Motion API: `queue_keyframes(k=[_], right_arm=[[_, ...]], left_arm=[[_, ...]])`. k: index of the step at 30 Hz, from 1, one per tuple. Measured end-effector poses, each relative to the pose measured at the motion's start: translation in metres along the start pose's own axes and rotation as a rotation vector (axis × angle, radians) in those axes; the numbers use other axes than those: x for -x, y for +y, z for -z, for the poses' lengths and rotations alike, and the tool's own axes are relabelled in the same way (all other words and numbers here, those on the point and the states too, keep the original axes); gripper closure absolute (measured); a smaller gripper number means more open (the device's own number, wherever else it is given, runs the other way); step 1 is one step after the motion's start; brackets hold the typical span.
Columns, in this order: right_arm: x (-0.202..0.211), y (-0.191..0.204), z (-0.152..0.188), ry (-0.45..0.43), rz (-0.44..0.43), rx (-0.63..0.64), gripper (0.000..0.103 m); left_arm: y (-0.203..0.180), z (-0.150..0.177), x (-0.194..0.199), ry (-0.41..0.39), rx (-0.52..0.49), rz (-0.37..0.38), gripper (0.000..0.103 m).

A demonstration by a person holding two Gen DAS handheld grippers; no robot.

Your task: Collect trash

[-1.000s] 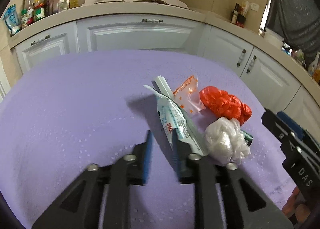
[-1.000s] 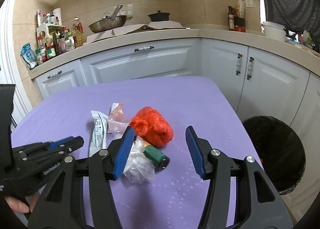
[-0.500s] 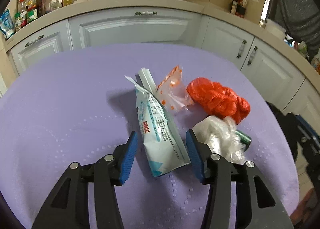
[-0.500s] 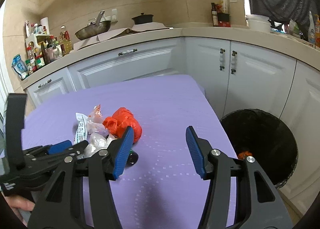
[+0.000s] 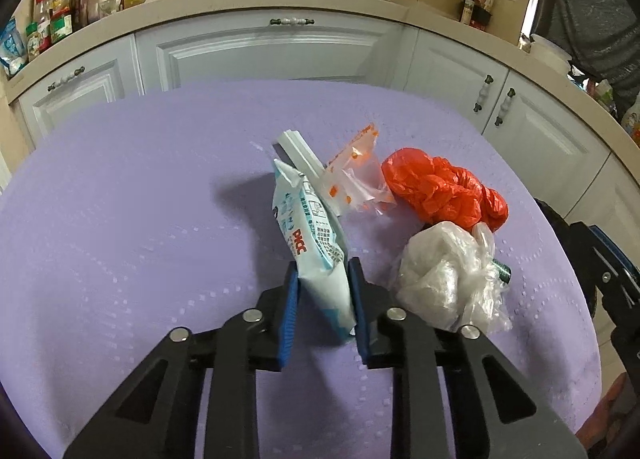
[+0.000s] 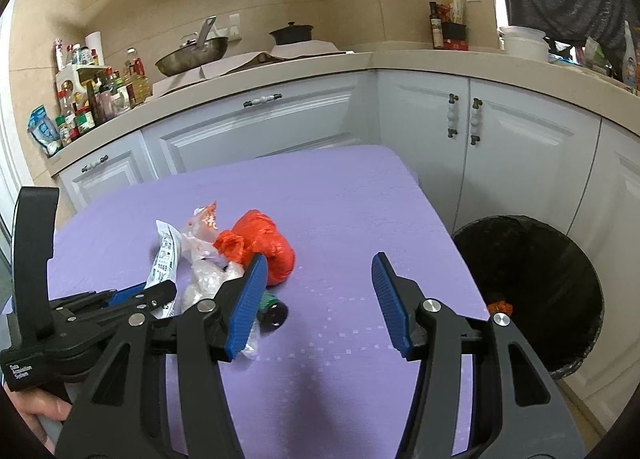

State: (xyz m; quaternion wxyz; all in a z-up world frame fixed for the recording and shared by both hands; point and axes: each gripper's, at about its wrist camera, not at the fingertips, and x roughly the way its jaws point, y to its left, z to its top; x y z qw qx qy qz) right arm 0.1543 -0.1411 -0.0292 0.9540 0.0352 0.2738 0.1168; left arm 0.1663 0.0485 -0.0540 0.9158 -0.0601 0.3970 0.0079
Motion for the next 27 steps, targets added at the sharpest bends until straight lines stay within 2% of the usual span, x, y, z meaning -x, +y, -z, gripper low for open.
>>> queue_keyframes(k=[7,11,15,27], right_arm=[[-0.002,0.014,0.001,0.010,-0.021,0.023,0.050],[-0.003,0.024,0.003,0.018,-0.035,0.043,0.050],[-0.004,0.036,0.005,0.026,-0.052,0.061,0.050],[-0.020,0.068,0.008,0.089,-0.083,0.122,0.050]], left_arm=[[0.012,0.001,0.010,-0.027,0.008,0.006,0.081],[0.019,0.003,0.021,-0.064,-0.016,-0.030,0.081],[0.033,0.006,0.028,-0.067,-0.015,-0.060,0.081],[0.086,0.011,0.043,-0.082,0.055,-0.155,0.081]])
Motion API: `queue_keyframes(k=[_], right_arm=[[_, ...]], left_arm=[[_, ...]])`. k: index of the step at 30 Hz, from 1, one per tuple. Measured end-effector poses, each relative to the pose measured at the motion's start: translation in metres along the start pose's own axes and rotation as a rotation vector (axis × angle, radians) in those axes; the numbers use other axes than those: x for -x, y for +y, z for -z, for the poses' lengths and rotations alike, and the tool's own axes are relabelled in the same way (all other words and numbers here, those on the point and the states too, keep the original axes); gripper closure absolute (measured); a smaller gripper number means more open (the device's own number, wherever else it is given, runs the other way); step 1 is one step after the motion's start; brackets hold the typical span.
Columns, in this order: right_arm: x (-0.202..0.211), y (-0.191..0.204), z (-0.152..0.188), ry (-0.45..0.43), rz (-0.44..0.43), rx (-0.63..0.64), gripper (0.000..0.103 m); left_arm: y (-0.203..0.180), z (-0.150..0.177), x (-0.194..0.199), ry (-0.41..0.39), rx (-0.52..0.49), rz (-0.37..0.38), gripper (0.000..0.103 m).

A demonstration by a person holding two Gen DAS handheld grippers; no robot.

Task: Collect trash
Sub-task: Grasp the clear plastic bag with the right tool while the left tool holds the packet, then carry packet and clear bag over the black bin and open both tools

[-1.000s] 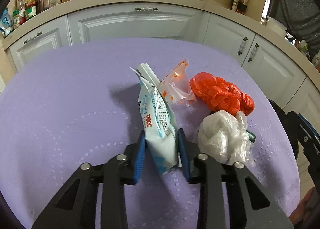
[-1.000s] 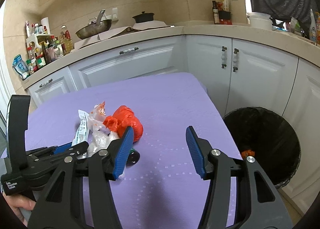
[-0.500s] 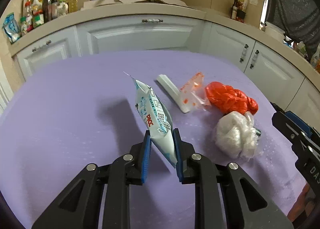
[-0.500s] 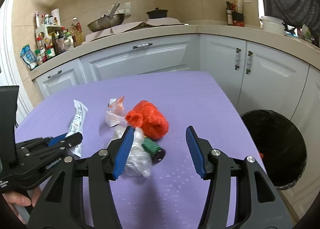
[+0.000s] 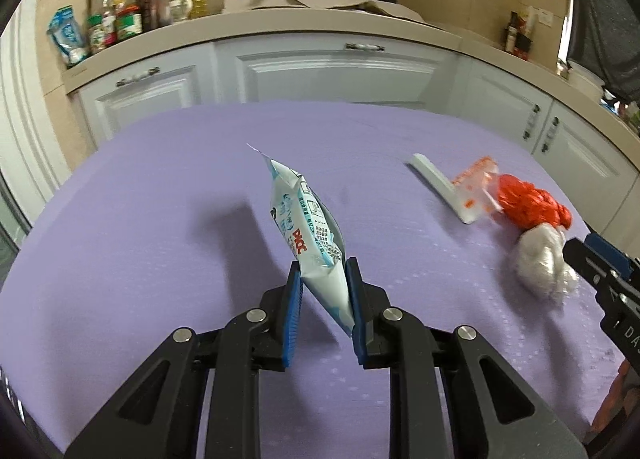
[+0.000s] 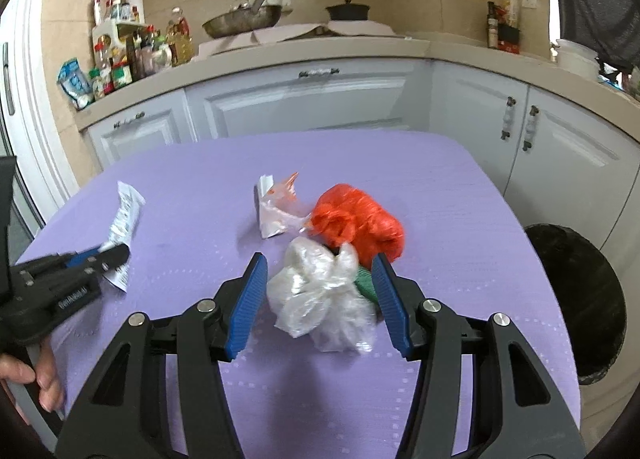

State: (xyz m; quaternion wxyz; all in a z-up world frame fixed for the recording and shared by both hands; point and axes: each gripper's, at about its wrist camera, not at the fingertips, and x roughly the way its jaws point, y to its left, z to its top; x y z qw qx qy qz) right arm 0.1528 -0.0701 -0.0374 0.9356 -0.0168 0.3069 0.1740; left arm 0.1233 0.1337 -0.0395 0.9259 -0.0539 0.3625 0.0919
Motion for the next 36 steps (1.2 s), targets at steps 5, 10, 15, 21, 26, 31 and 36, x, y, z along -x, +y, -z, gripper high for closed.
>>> queue_keyframes(k=[5,10,15,21,26,31,36], right_arm=[[-0.013,0.004,0.002,0.069,0.006,0.016,0.050],[-0.018,0.007,0.005,0.098,0.007,0.030,0.062],[-0.014,0.007,0.006,0.084,0.001,0.032,0.078],[0.001,0.004,0.002,0.012,0.003,0.028,0.078],[0.010,-0.004,0.000,-0.017,0.013,0.013,0.078],[0.022,-0.021,-0.003,-0.054,0.040,-0.014,0.078],[0.036,-0.041,-0.005,-0.092,0.082,-0.042,0.078]], left_arm=[[0.013,0.001,0.001,-0.005,0.020,-0.016,0.081],[0.020,0.002,-0.001,0.000,0.036,-0.019,0.081],[0.019,0.002,0.000,-0.006,0.033,-0.014,0.081],[0.016,0.002,0.001,-0.010,0.024,-0.011,0.081],[0.008,0.001,0.008,-0.028,0.004,-0.007,0.081],[-0.003,0.000,0.016,-0.054,-0.011,0.014,0.081],[-0.022,-0.002,0.025,-0.082,-0.034,0.055,0.081]])
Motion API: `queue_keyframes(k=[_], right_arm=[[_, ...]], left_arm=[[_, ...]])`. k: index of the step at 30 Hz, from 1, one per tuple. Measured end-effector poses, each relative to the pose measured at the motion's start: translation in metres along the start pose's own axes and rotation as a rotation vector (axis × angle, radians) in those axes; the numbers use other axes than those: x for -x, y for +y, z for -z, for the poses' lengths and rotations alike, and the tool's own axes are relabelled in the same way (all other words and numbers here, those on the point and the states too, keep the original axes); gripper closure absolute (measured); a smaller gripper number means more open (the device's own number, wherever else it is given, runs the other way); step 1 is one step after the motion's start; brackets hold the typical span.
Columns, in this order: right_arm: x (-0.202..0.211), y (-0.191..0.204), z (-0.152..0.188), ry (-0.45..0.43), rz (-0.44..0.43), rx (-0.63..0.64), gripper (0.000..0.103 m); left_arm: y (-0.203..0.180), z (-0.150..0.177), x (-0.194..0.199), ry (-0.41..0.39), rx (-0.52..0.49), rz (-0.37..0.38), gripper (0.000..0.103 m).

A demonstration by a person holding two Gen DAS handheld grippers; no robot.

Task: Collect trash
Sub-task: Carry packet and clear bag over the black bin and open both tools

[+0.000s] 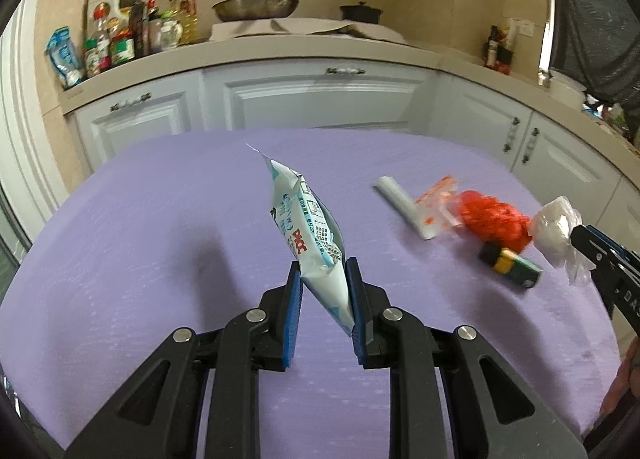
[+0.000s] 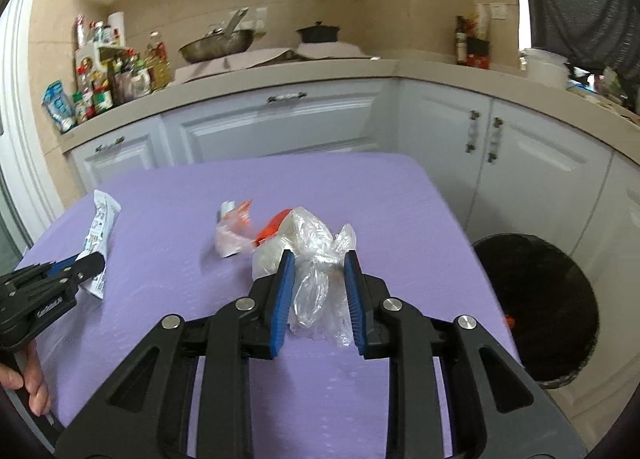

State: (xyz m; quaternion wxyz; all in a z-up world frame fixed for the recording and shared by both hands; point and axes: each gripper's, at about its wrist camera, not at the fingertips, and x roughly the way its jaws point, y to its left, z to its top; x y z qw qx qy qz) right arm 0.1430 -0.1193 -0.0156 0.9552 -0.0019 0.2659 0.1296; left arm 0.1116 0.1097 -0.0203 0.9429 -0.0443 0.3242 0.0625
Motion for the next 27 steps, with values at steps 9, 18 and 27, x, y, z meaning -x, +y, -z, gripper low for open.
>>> queue_keyframes(k=[9,18,27], right_arm=[[0.028,-0.053,-0.005,-0.077,0.112,-0.055,0.078],[0.056,-0.112,-0.002,-0.125,0.230,-0.114,0.078],[0.072,-0.158,0.003,-0.161,0.324,-0.153,0.078]], left_arm=[[-0.058,-0.012,0.012,-0.058,-0.074,0.118,0.081],[-0.135,-0.023,0.016,-0.093,-0.177,0.251,0.081],[-0.195,-0.028,0.018,-0.149,-0.221,0.322,0.081]])
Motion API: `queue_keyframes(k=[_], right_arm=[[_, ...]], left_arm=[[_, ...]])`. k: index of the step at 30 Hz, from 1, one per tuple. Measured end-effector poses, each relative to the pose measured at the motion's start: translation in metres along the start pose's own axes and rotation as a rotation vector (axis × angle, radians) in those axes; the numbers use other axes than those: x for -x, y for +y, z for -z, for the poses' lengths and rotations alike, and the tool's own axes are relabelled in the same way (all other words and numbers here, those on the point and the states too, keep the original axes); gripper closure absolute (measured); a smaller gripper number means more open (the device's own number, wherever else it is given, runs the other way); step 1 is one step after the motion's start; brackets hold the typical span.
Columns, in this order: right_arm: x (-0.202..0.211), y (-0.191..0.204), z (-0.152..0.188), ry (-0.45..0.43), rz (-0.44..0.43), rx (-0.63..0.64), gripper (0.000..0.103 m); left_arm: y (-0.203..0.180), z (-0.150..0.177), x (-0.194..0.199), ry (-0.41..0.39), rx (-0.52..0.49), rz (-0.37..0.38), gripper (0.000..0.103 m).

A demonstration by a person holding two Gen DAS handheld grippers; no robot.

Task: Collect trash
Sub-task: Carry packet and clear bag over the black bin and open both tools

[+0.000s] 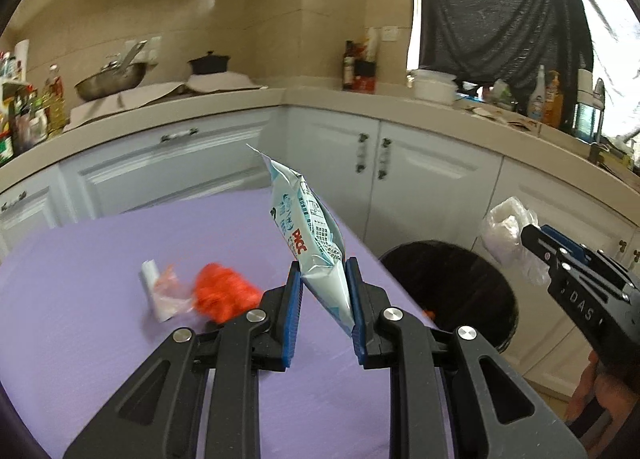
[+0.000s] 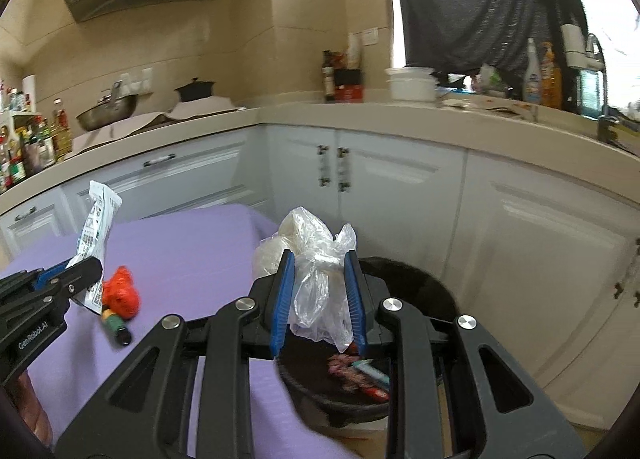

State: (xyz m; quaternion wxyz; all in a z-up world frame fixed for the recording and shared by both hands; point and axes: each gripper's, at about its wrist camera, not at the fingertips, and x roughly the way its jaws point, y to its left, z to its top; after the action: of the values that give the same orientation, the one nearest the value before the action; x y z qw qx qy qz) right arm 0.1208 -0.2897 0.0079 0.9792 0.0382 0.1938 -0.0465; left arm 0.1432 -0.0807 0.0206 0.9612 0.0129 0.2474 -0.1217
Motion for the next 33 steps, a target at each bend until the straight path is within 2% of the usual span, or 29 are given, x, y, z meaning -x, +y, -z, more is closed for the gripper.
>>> queue_keyframes(k=[8,23,33], right_arm=[[-0.007,-0.036,0.000,-0.015,0.047,-0.026,0.078],[-0.033,-0.079,0.006,-0.032,0.101,-0.061,0.078],[-0.059,-0.093,0.014,-0.012,0.119,-0.074,0.075]], left_arm=[[-0.045,-0.008,-0.024,-0.017,-0.034,0.036,0.080],[-0.105,-0.013,-0.067,-0.017,-0.081,0.073,0.080],[-0.126,-0.010,-0.104,0.078,-0.094,0.074,0.078]])
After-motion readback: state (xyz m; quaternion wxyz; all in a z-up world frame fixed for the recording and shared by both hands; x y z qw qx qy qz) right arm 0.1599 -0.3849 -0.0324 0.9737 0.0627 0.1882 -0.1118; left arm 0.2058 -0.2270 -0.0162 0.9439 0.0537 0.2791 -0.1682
